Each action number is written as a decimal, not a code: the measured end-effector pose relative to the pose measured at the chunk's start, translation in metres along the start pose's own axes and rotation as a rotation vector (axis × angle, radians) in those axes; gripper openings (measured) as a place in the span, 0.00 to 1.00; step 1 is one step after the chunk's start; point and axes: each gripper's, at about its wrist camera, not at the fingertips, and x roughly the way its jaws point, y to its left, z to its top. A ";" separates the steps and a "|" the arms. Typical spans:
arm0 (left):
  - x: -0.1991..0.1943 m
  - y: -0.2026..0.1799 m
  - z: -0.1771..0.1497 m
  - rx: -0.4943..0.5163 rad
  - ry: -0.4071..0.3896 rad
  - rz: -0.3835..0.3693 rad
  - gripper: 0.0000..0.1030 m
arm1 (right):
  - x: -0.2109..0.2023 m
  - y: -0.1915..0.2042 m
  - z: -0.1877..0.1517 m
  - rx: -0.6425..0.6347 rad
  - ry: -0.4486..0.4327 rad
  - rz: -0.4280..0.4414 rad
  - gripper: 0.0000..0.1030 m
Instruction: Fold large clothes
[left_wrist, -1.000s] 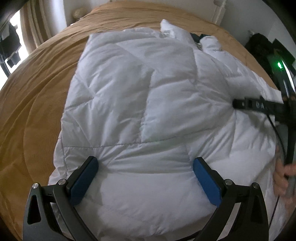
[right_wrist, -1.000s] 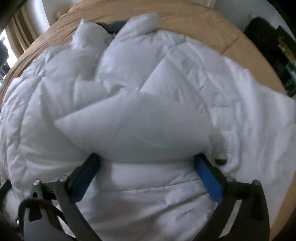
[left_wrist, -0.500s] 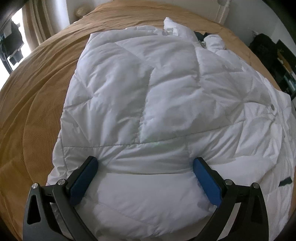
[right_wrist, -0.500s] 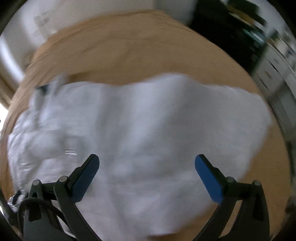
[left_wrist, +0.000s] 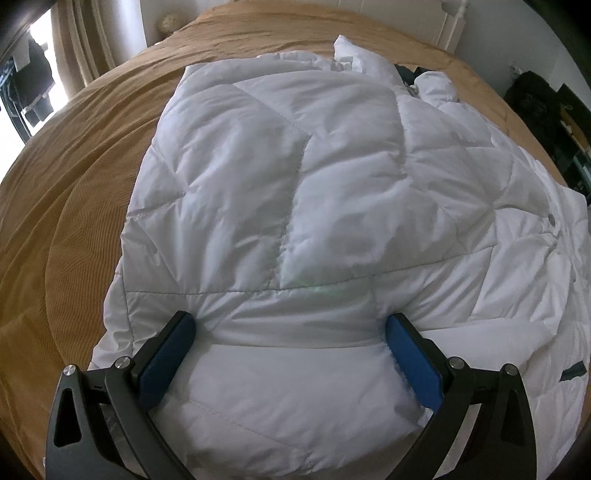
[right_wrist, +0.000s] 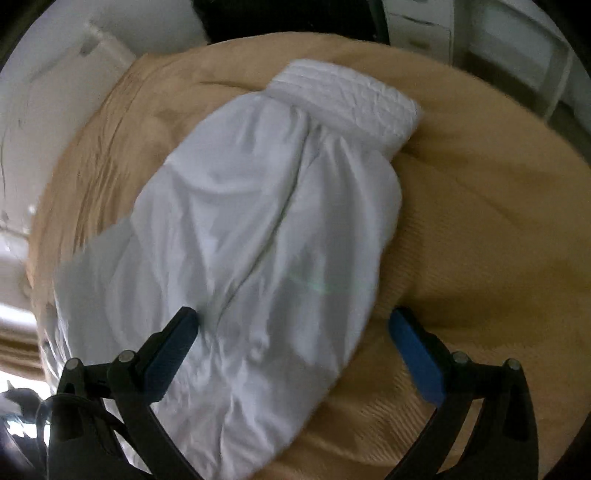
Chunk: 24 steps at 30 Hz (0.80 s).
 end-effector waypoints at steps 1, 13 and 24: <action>0.000 0.000 0.001 -0.001 0.003 -0.003 1.00 | 0.002 0.003 0.001 0.004 -0.014 0.013 1.00; 0.002 0.003 0.004 -0.009 0.037 -0.009 1.00 | -0.035 0.029 0.000 -0.085 -0.138 0.242 0.22; -0.004 0.010 0.005 -0.056 0.031 -0.065 1.00 | -0.159 0.173 -0.121 -0.408 -0.176 0.765 0.18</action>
